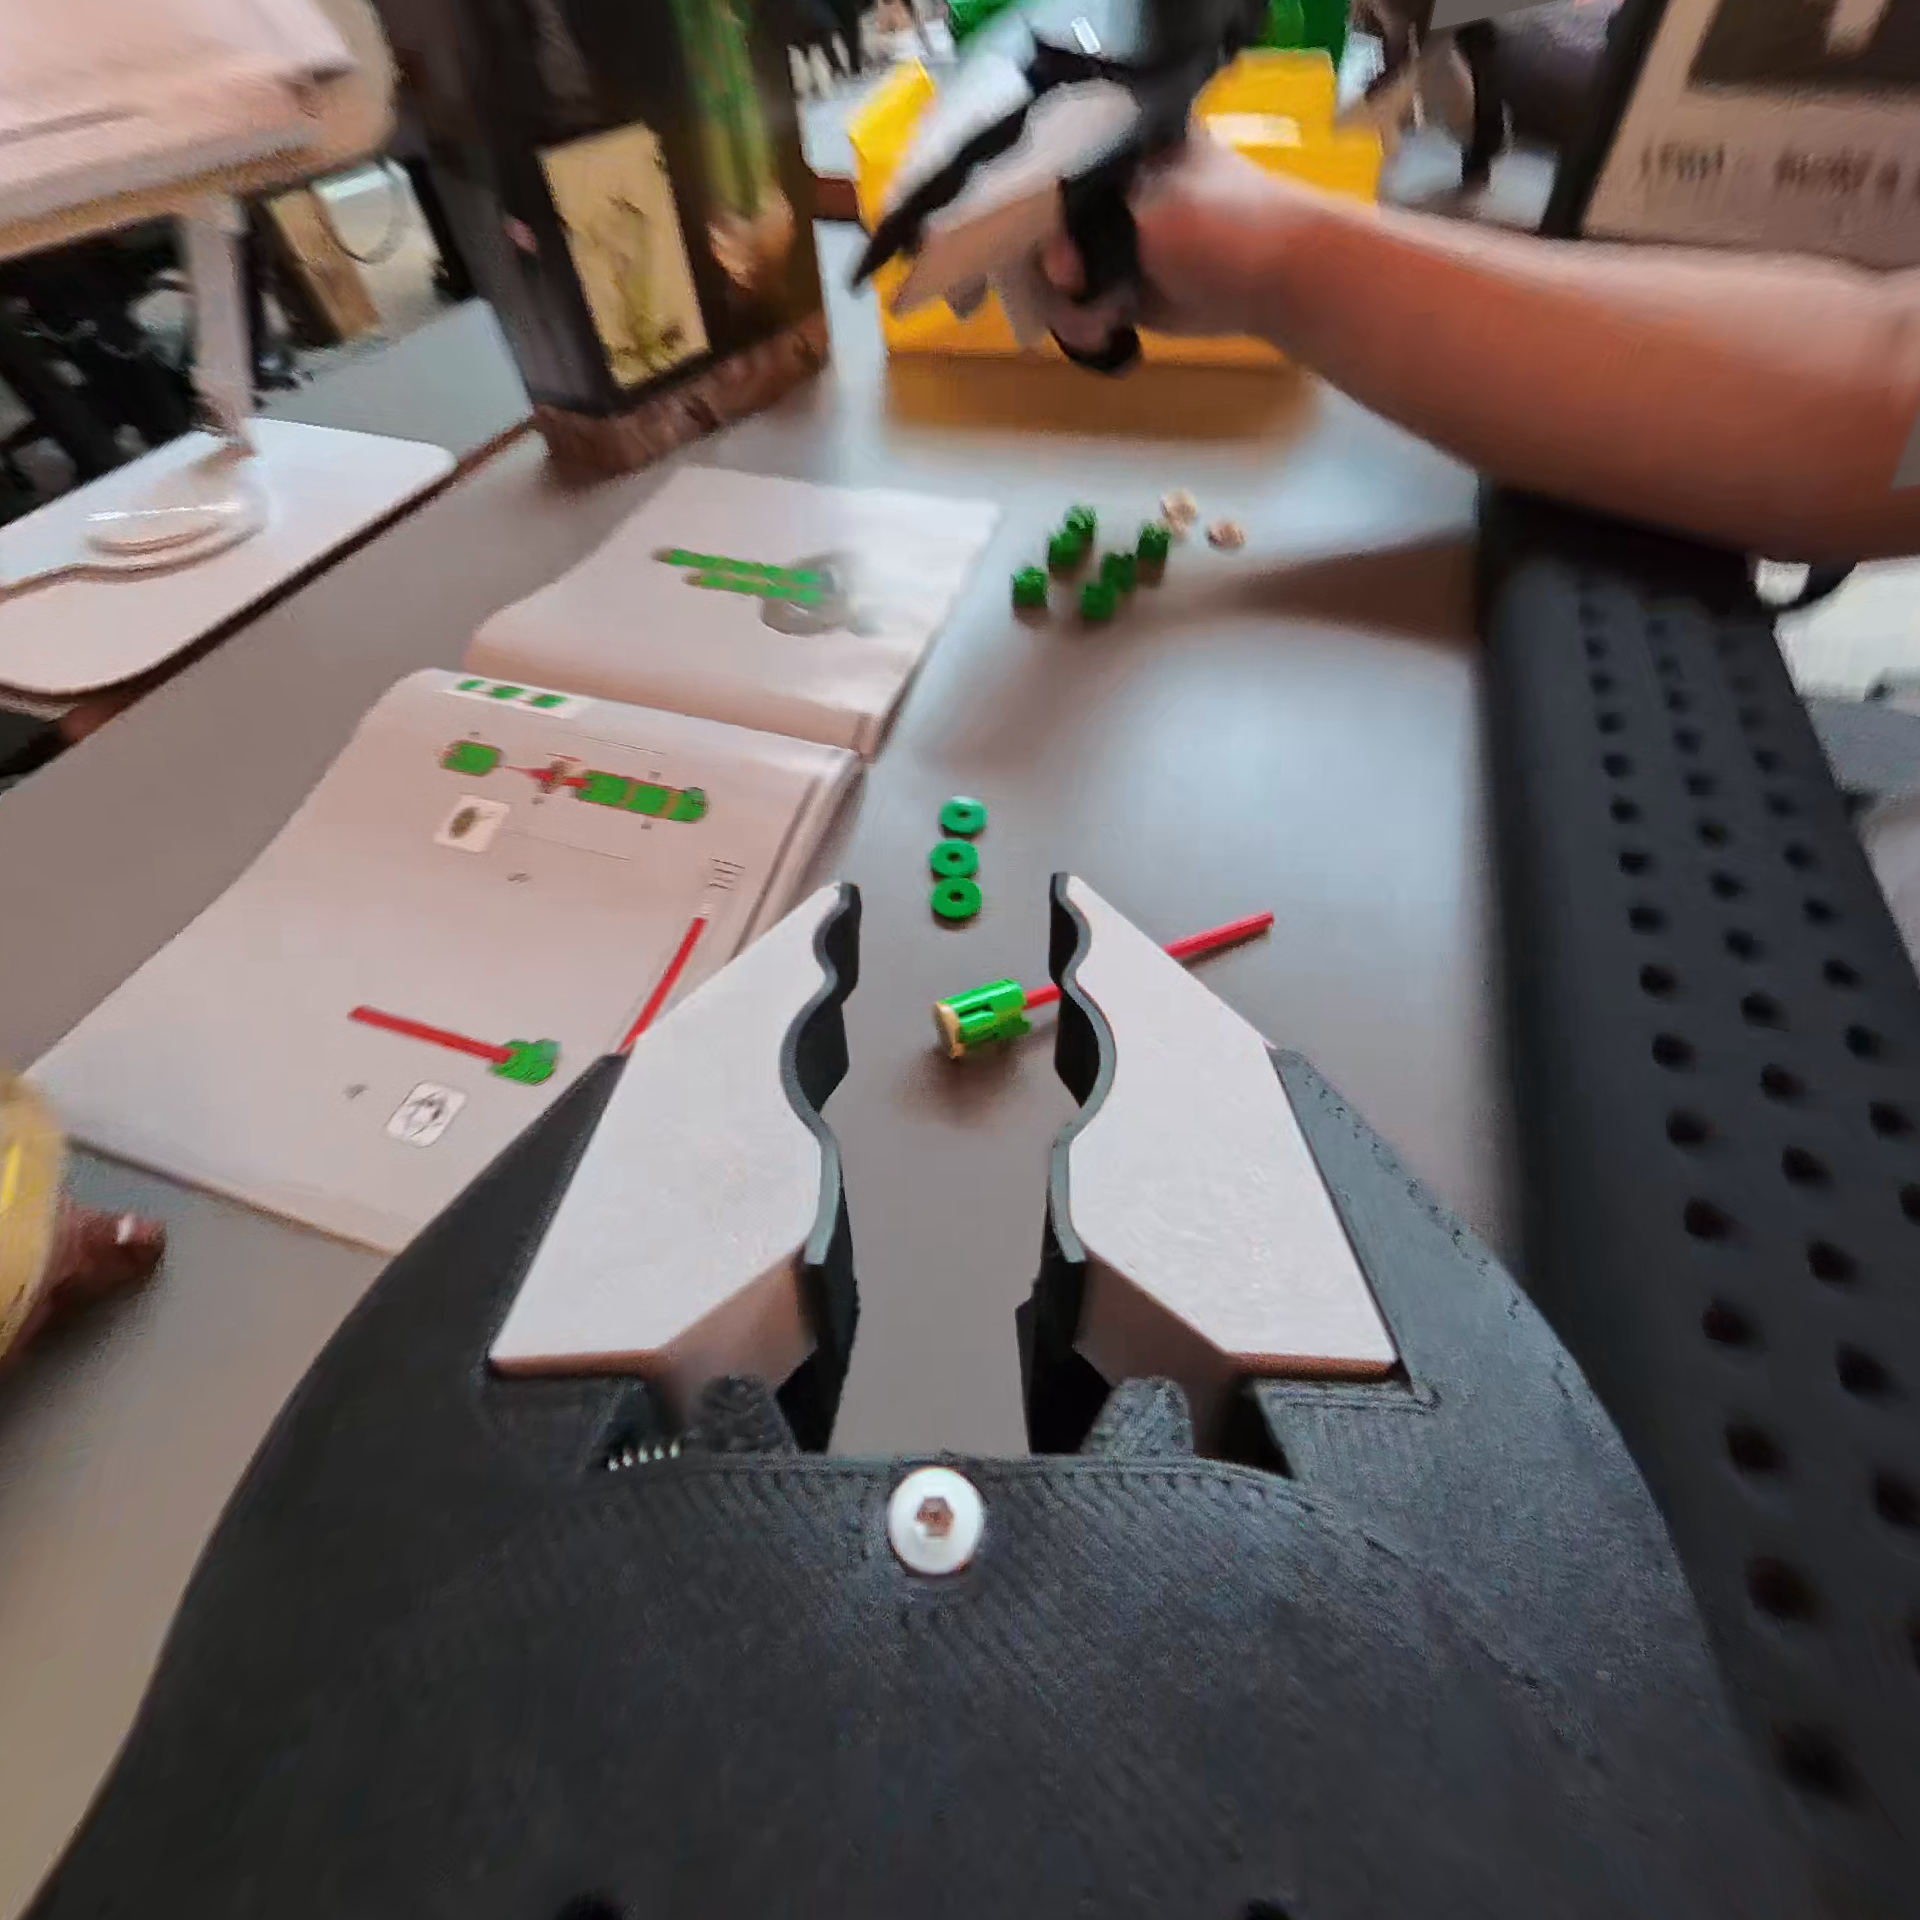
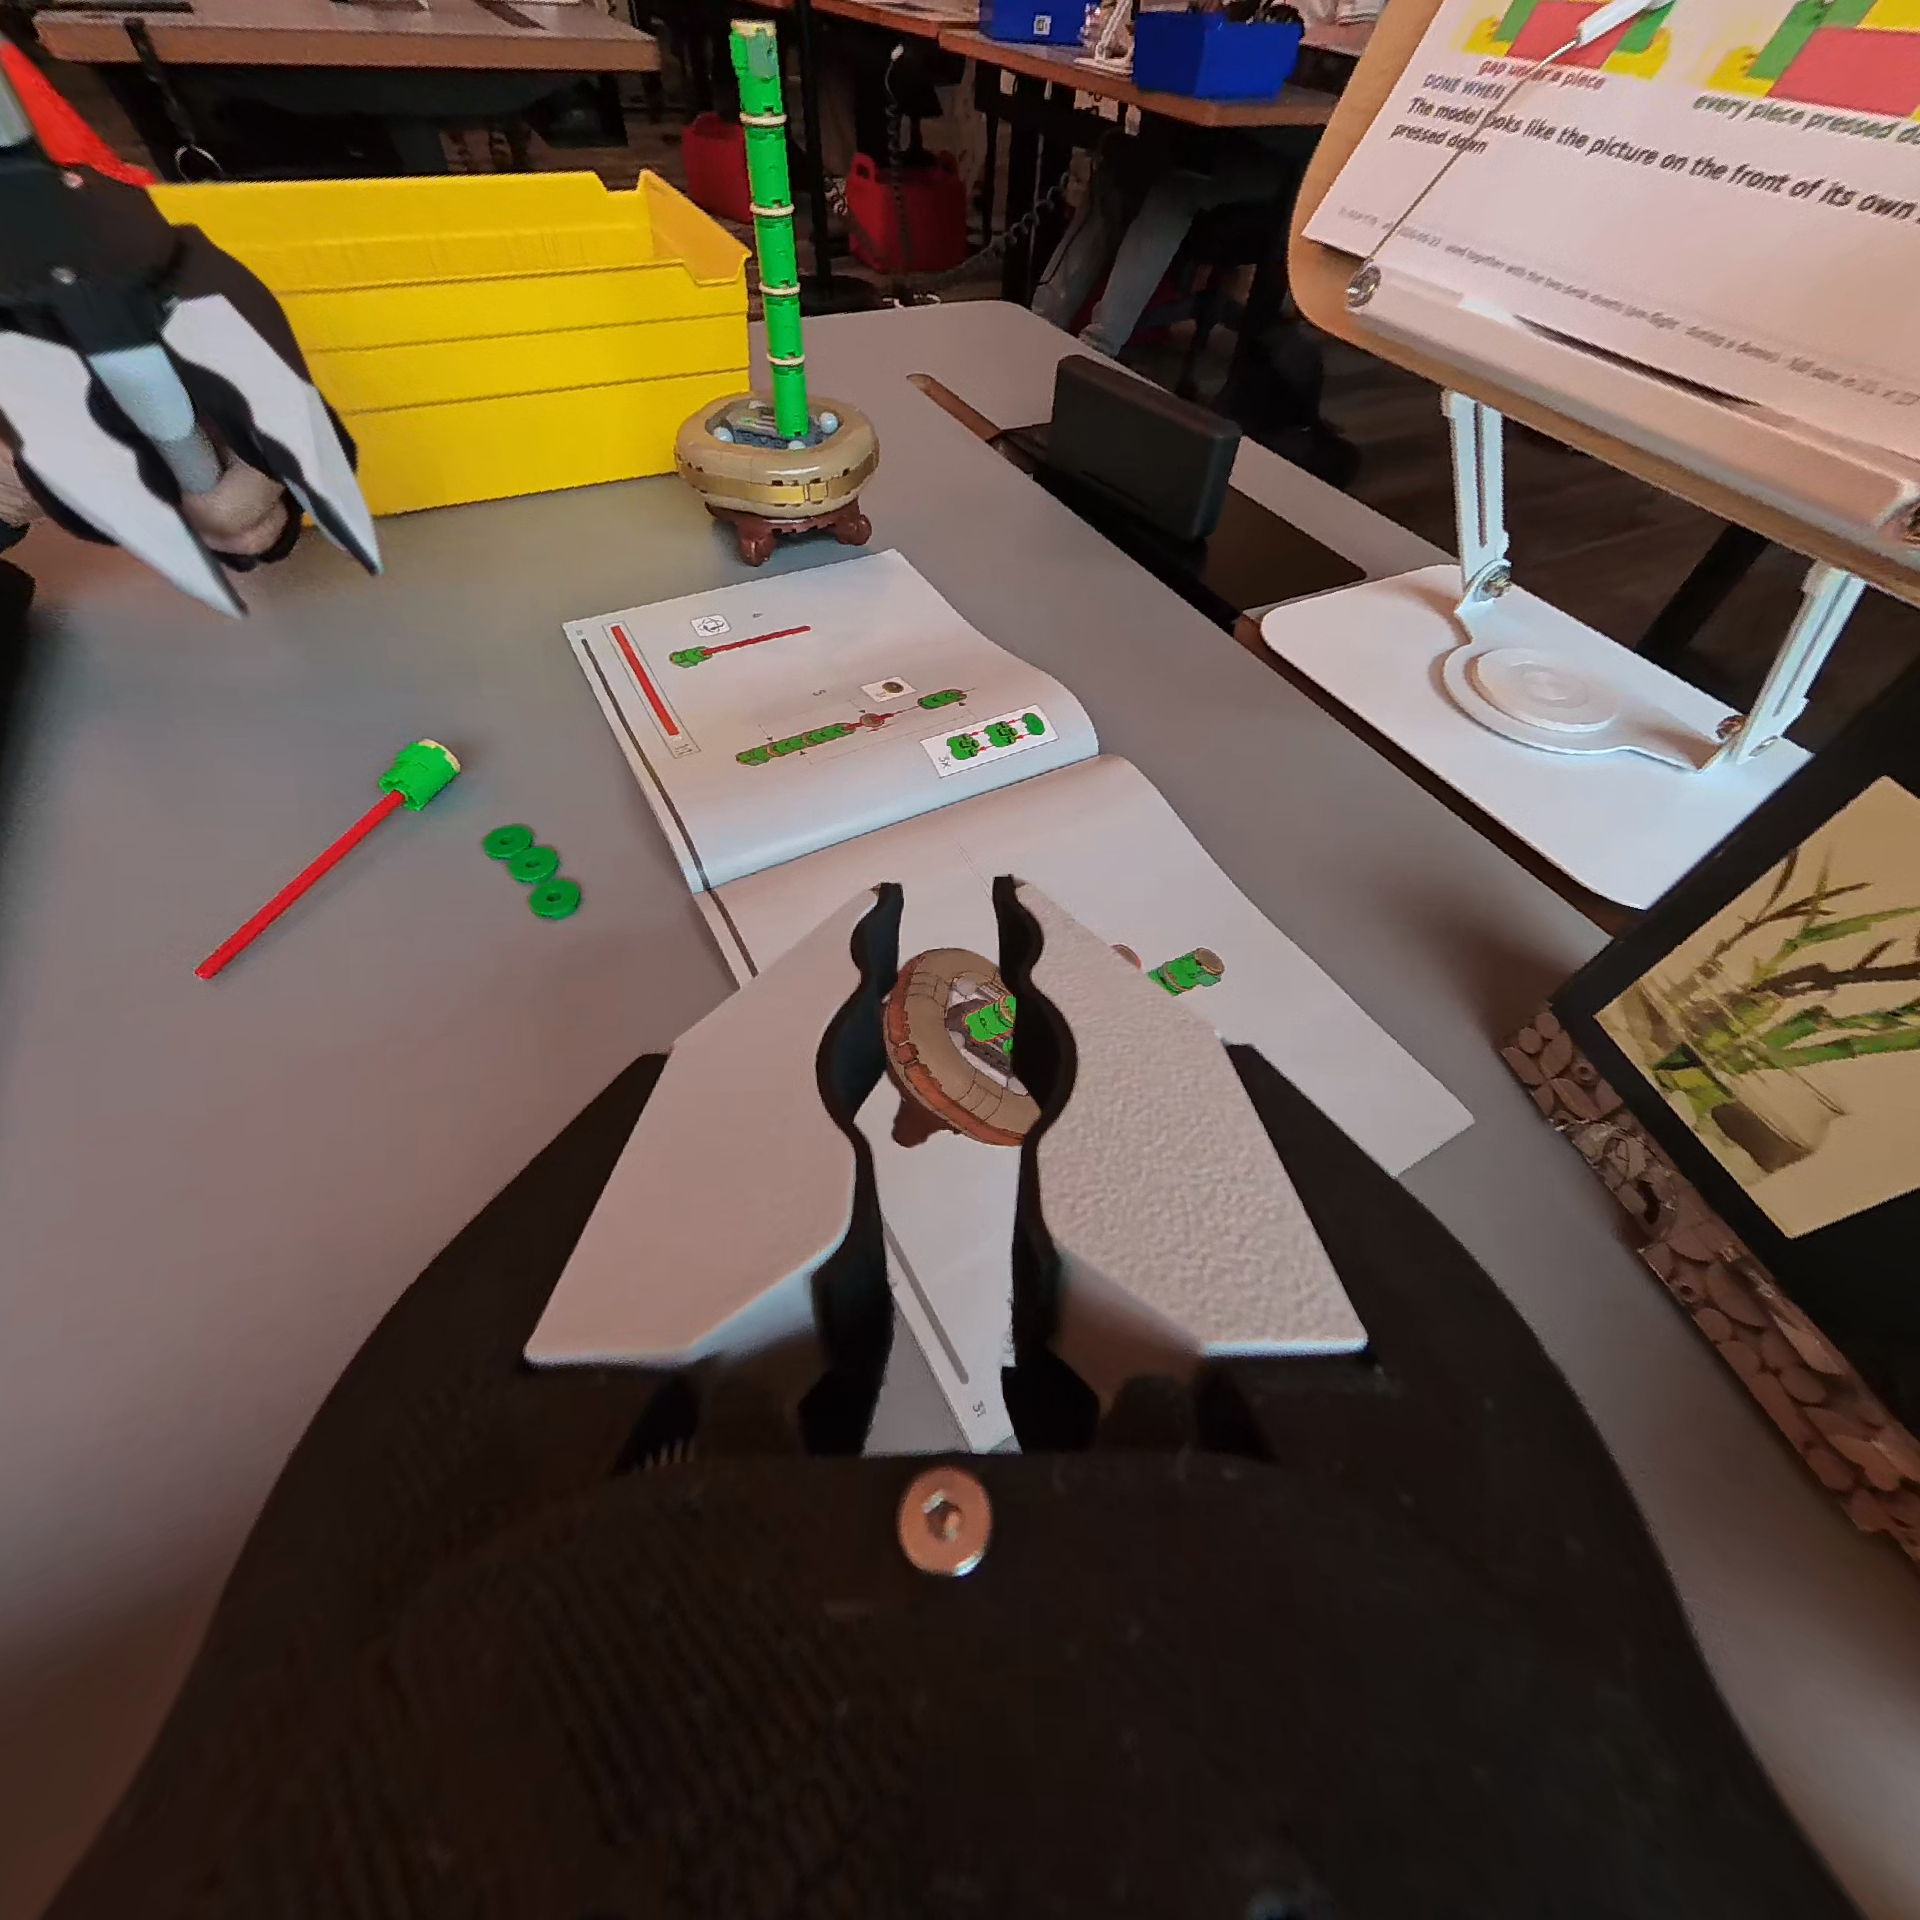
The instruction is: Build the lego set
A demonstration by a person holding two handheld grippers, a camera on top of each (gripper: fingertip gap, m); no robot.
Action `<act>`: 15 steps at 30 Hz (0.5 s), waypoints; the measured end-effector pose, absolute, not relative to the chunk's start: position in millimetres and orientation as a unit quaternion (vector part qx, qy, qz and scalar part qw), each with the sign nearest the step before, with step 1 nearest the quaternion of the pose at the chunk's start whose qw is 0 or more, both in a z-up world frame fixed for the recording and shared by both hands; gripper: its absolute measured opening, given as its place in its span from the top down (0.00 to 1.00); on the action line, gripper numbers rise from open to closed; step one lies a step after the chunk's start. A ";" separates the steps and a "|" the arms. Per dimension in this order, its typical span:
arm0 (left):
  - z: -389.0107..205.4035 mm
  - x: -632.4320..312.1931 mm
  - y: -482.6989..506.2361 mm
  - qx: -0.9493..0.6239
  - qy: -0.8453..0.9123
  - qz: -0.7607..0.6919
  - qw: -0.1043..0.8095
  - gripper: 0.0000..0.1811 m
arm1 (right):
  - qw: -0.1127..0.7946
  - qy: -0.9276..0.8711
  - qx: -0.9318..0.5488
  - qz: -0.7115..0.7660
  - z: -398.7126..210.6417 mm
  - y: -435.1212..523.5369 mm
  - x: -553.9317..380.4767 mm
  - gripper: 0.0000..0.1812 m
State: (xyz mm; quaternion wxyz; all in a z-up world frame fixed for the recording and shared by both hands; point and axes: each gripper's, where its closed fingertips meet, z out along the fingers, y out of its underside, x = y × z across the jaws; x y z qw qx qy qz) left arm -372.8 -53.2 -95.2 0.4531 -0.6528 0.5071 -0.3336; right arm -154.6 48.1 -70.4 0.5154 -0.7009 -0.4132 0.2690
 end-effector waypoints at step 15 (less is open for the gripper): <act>-170.6 -339.7 -76.7 -0.544 0.794 -0.063 0.265 0.86 | 0.477 -0.425 -0.715 0.284 -87.2 45.6 -161.9 0.90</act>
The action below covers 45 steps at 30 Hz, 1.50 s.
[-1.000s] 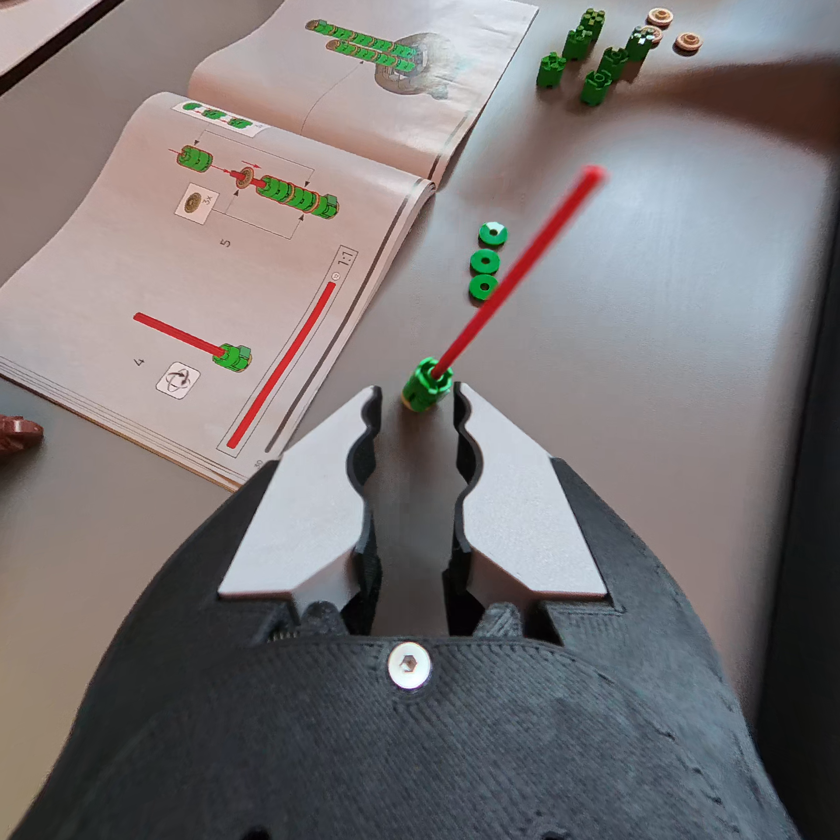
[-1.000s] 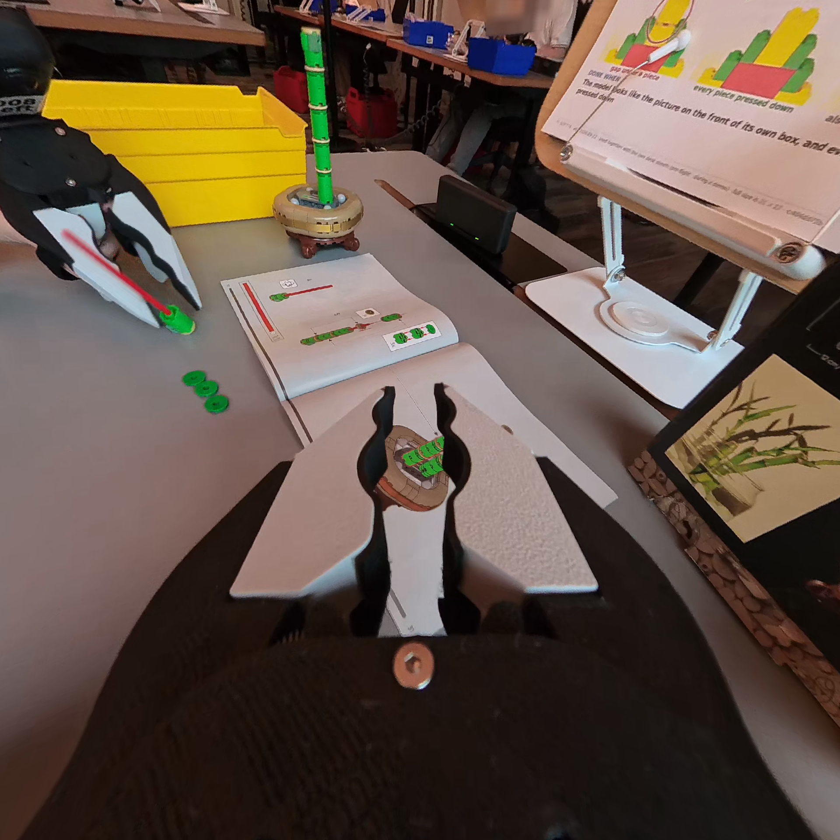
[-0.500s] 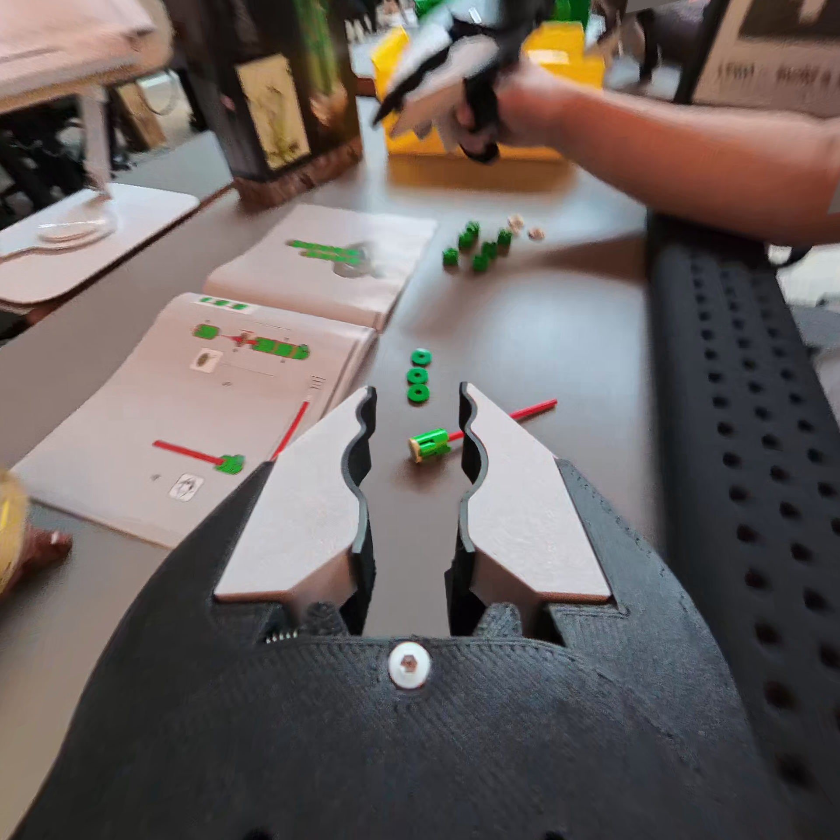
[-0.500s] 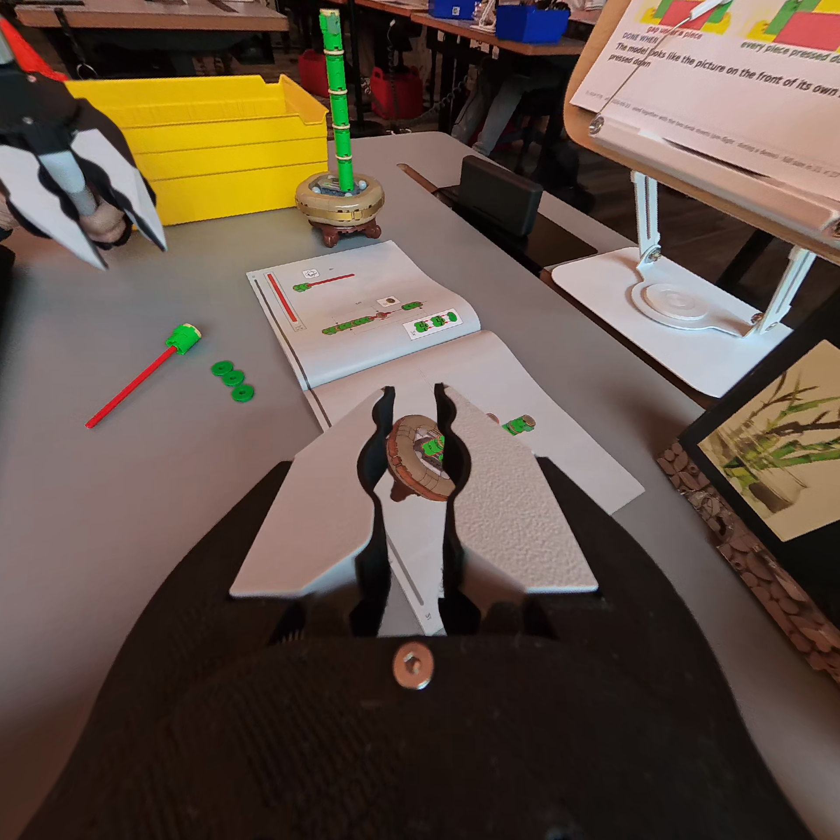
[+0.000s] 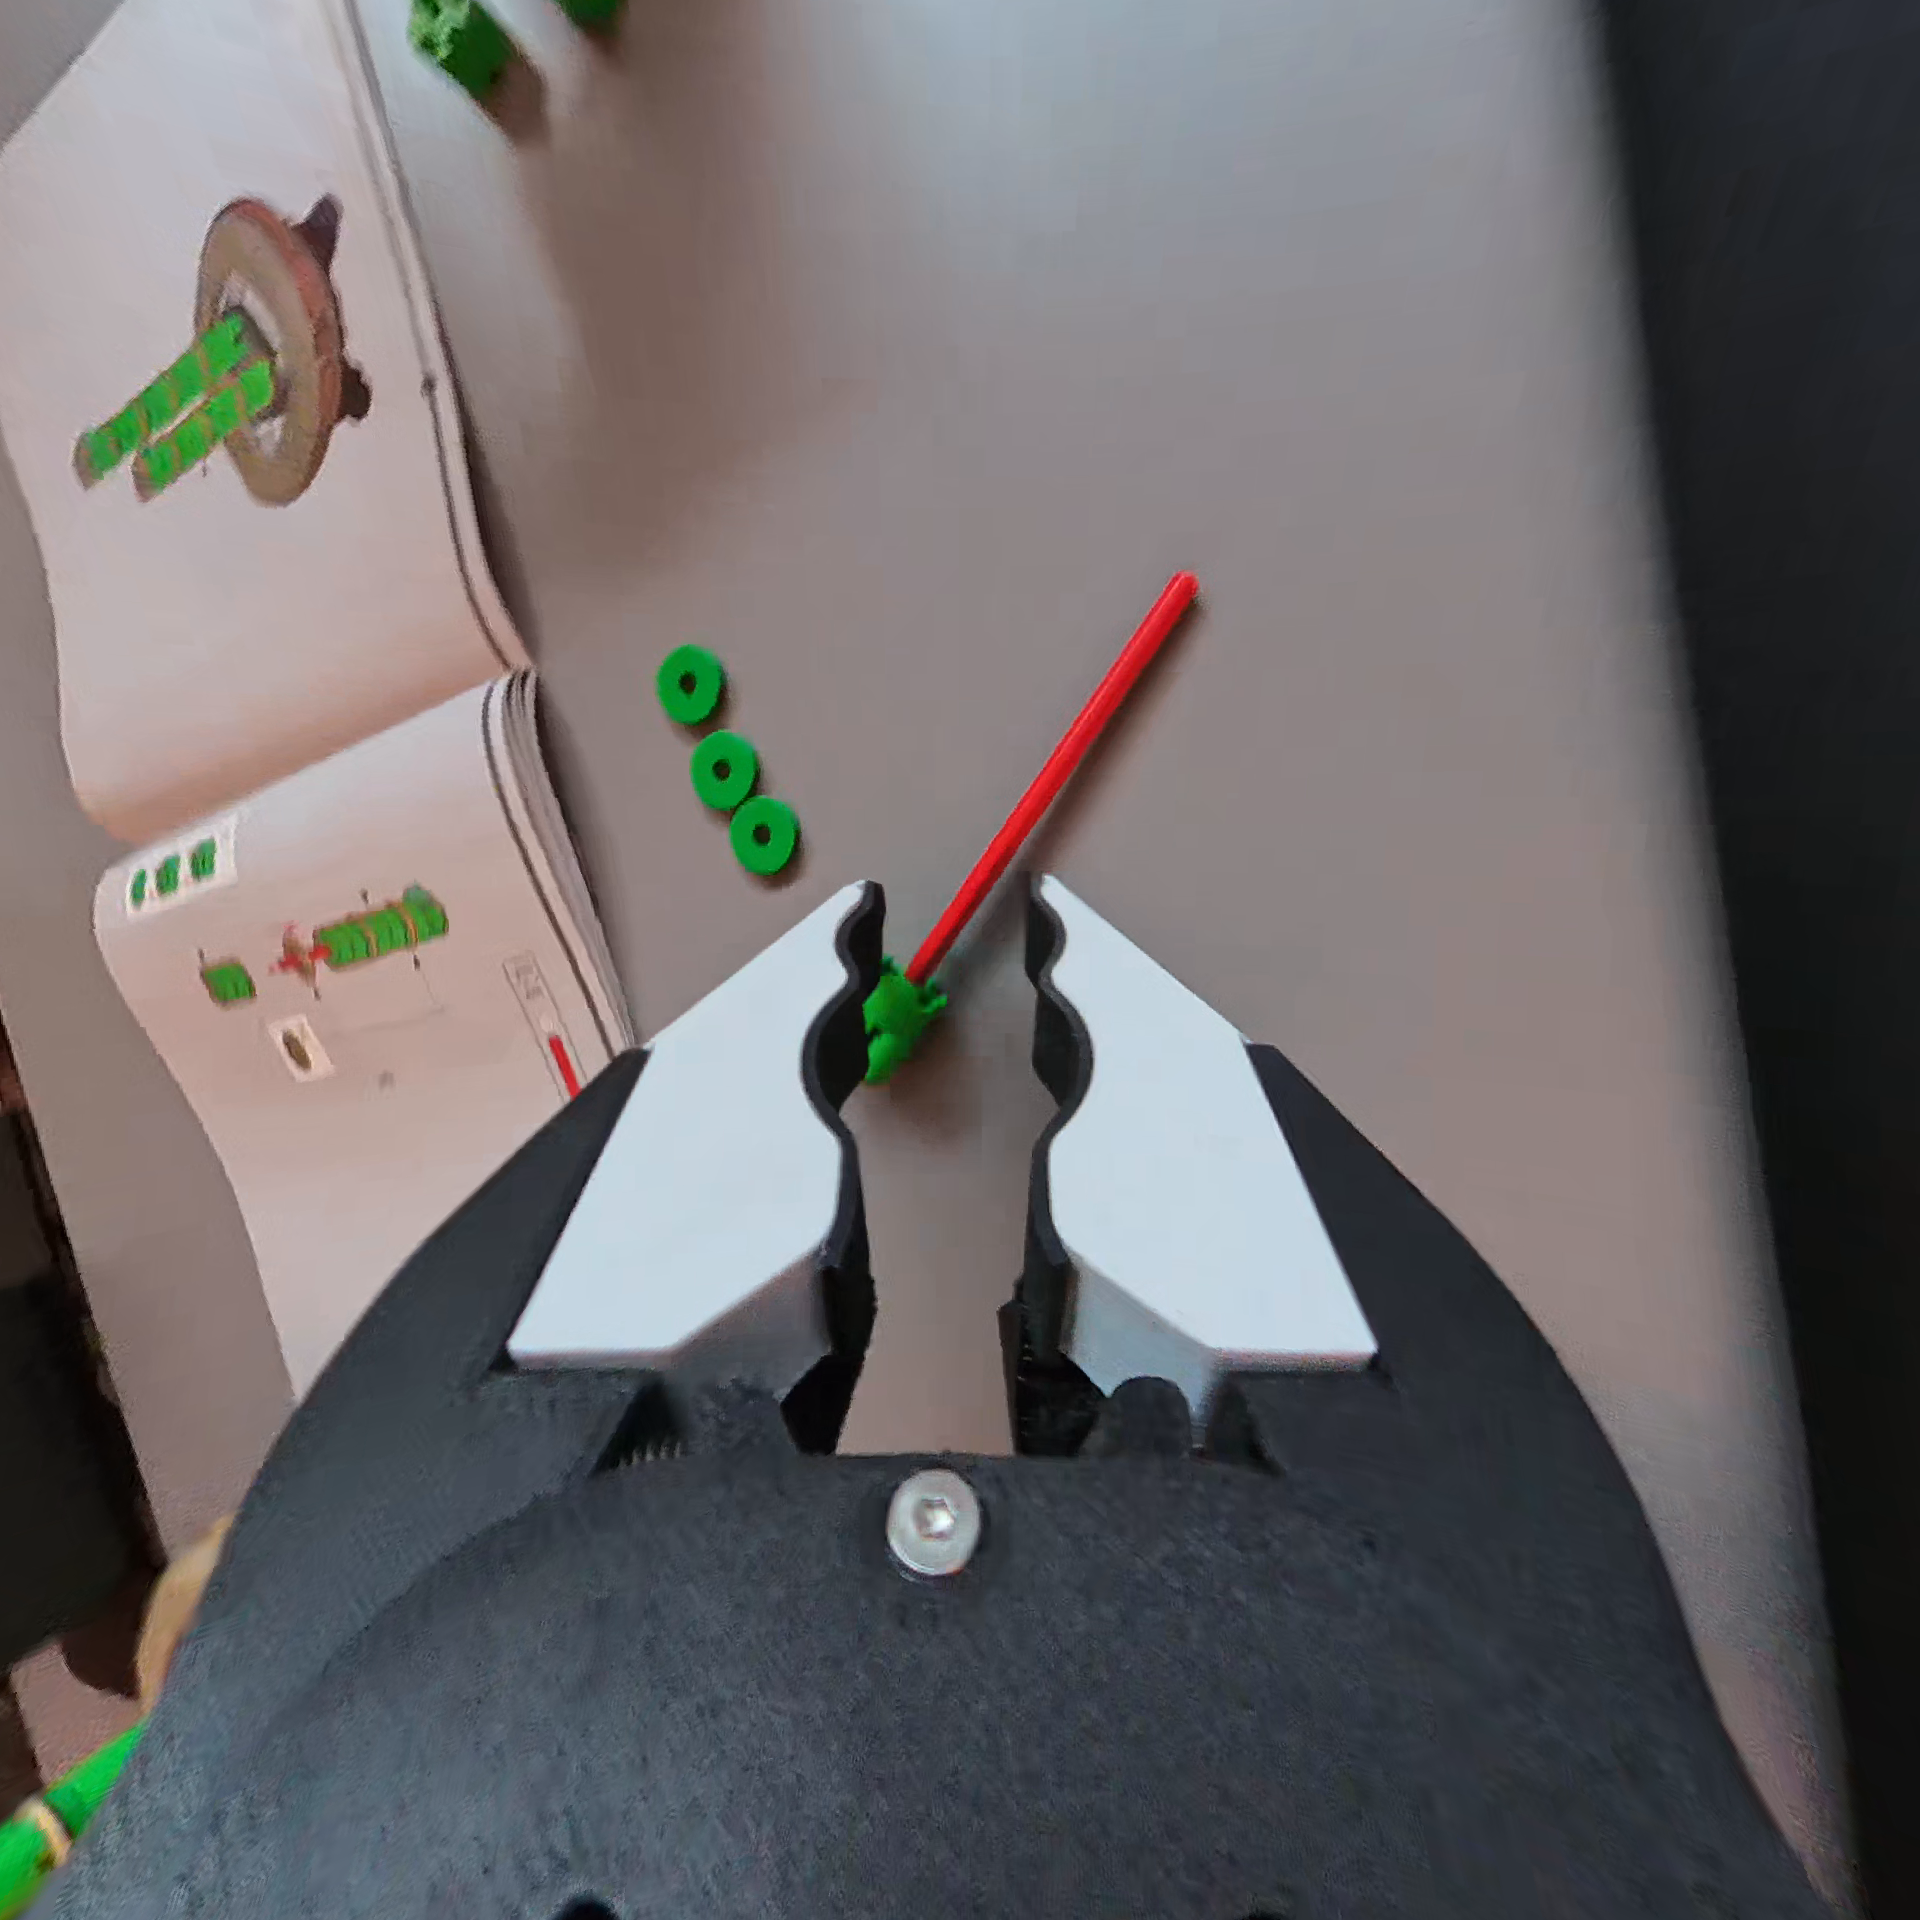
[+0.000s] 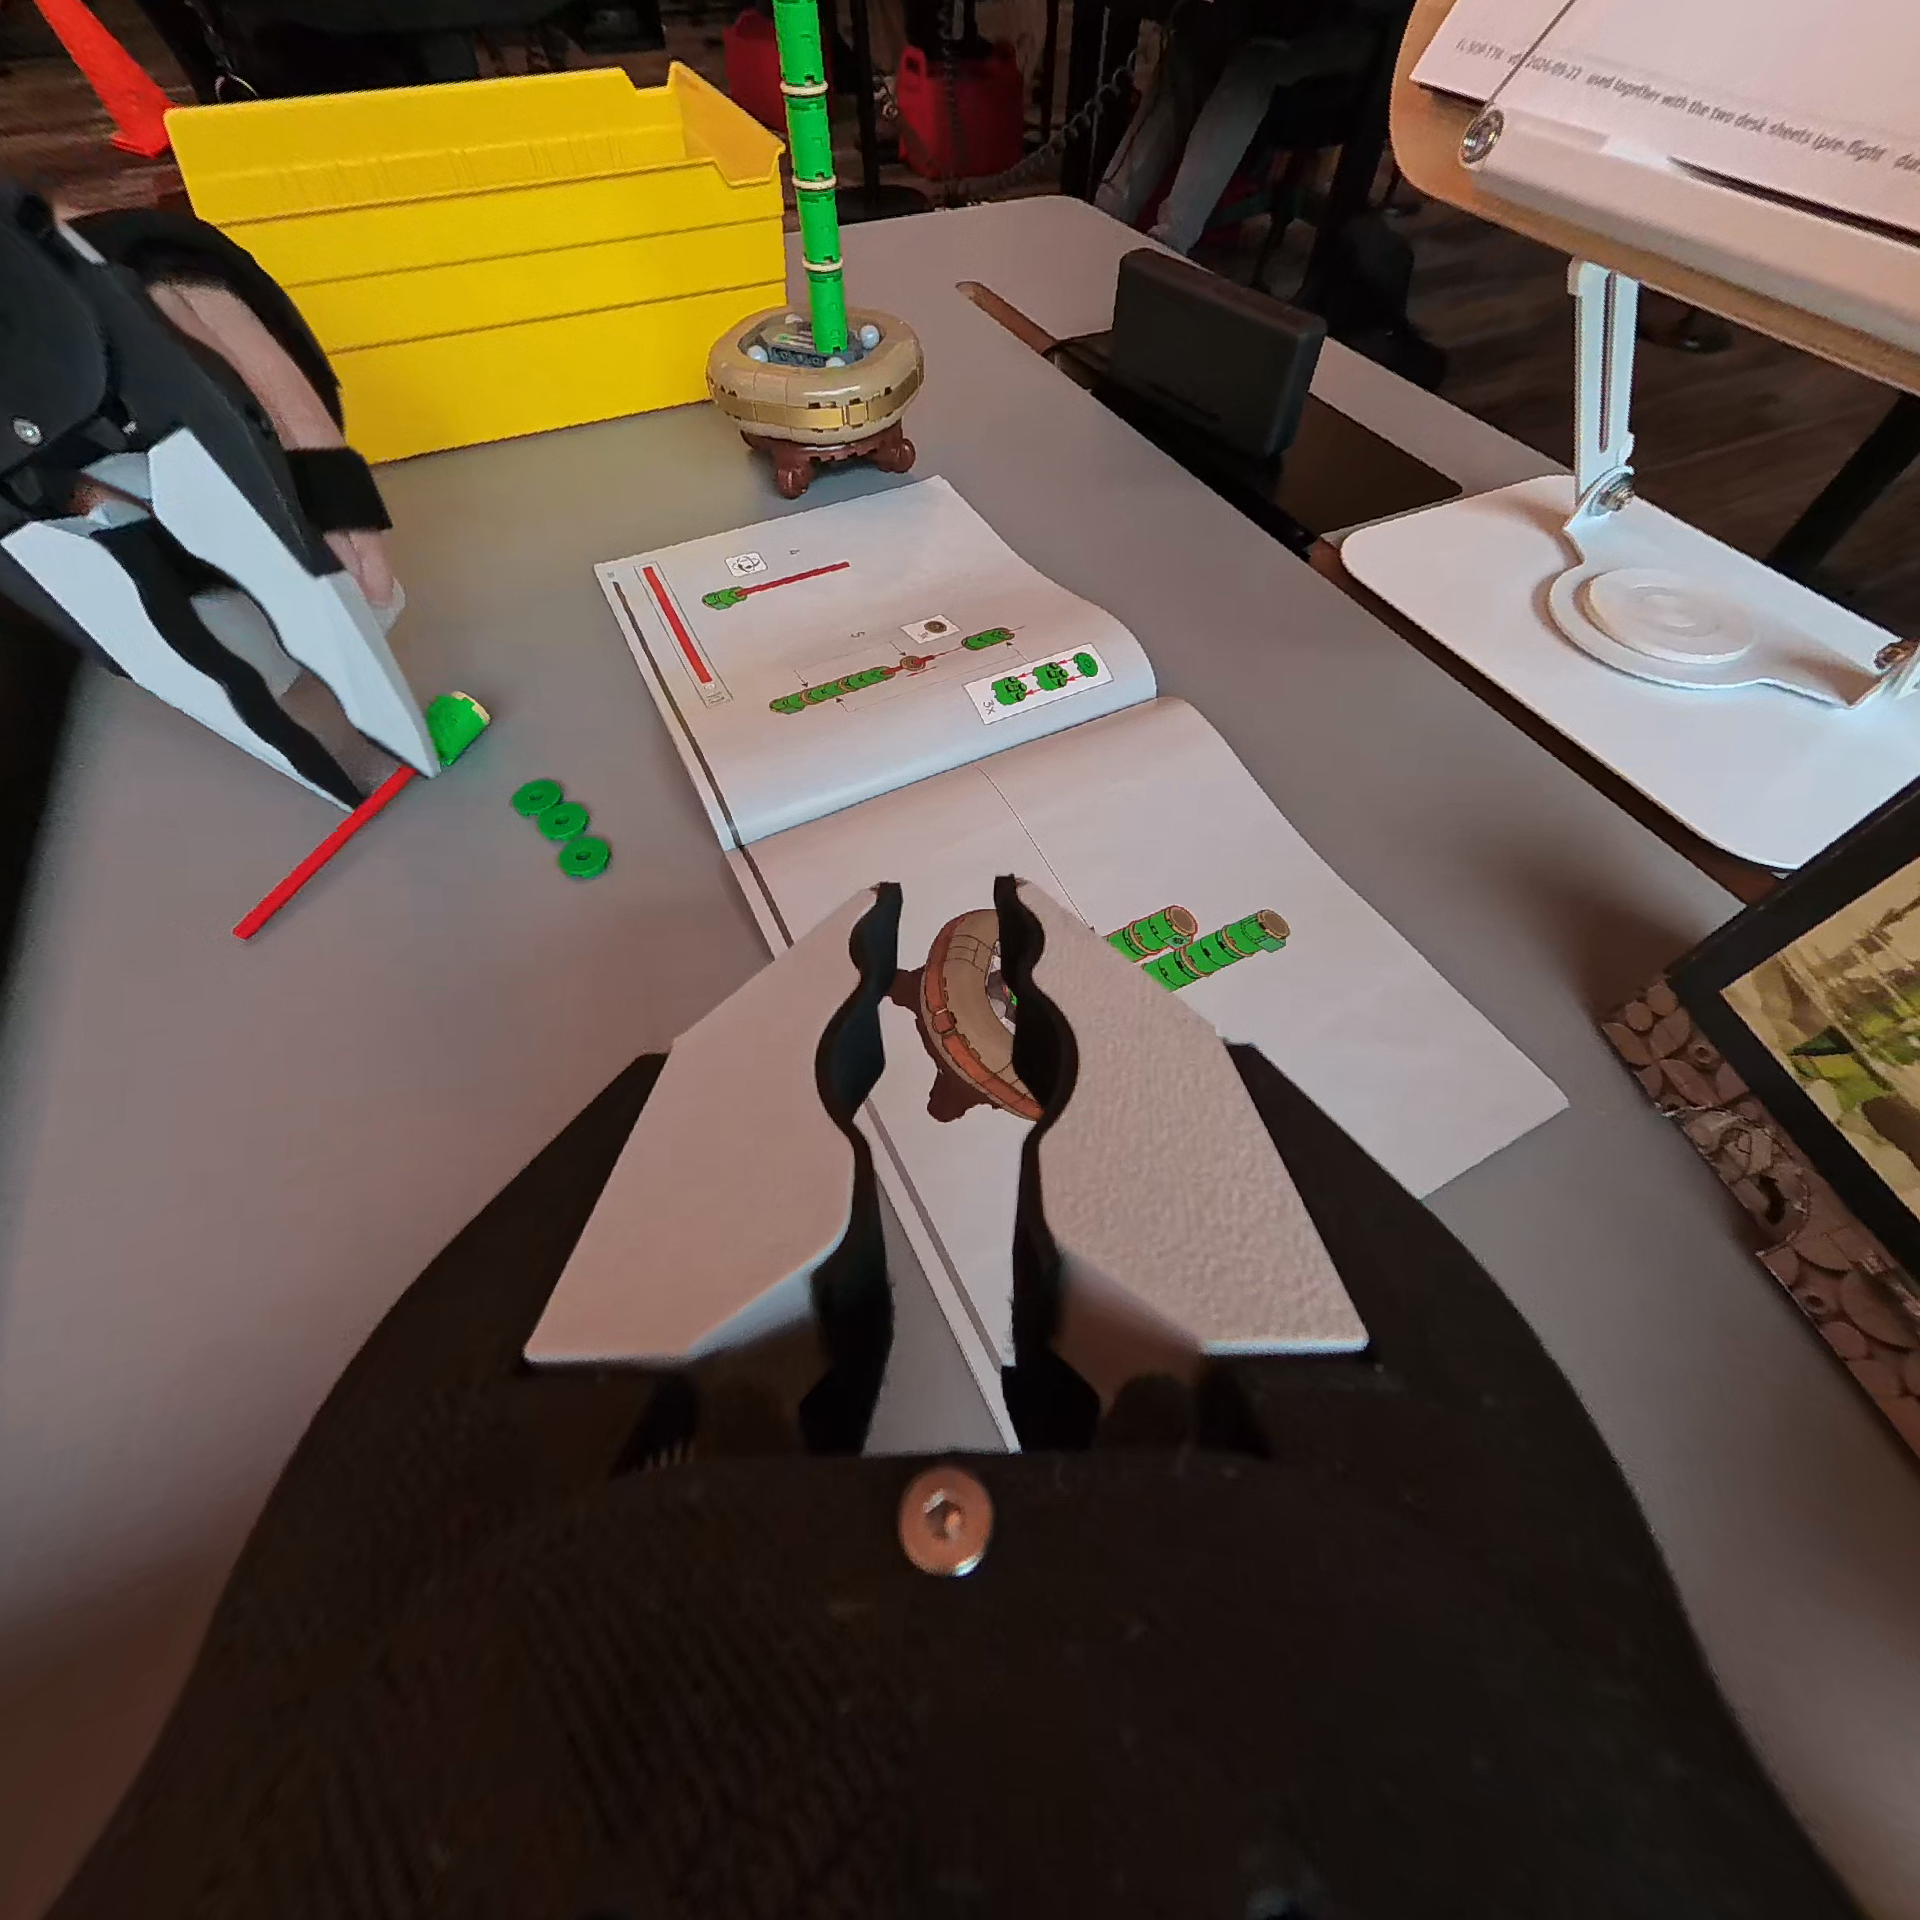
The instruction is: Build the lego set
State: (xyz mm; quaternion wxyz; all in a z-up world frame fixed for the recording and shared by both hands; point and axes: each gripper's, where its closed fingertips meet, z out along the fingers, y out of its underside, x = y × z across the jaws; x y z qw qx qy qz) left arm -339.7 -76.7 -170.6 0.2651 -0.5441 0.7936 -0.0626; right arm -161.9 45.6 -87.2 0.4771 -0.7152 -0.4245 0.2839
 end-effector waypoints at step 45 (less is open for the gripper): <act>-74.8 -314.2 -62.3 -0.587 0.462 -0.488 0.452 0.84 | 0.411 -0.536 -0.589 0.444 -63.7 -64.7 -329.0 0.98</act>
